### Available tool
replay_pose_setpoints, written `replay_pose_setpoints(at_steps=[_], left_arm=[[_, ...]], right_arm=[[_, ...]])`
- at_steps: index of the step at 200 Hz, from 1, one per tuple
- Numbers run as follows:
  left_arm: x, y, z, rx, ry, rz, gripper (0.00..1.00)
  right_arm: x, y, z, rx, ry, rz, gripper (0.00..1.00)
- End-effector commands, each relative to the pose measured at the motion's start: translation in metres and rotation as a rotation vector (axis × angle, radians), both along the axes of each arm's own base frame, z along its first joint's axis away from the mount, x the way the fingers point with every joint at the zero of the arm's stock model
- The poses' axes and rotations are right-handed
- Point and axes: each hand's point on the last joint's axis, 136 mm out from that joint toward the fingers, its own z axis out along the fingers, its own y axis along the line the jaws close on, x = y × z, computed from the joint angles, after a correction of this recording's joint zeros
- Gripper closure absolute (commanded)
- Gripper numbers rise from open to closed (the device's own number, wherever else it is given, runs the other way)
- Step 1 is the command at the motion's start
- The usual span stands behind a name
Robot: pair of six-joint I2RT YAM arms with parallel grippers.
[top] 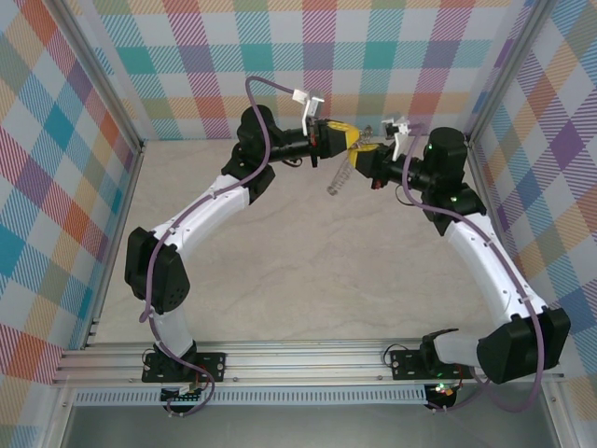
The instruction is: Put the keys on the keyring
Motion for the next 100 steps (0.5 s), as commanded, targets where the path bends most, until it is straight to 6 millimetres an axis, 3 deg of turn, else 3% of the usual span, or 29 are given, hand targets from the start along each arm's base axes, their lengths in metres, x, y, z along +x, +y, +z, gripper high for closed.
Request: replay_pose_setpoints(at_steps=[1,74,100], left_arm=[[-0.024,0.003,0.011,0.005,-0.061,-0.042,1.0],[-0.027,0.004,0.008,0.023,-0.069,-0.044,1.0],[-0.027,0.004,0.007,0.023,-0.067,-0.046,1.0]], right_arm=[[-0.003,-0.012,0.005,-0.027,-0.047,-0.053,1.0],[-0.009,-0.017,0.012,-0.016,-0.063,-0.064,1.0],[-0.012,-0.011,0.017,0.017,-0.055,-0.013,1.0]])
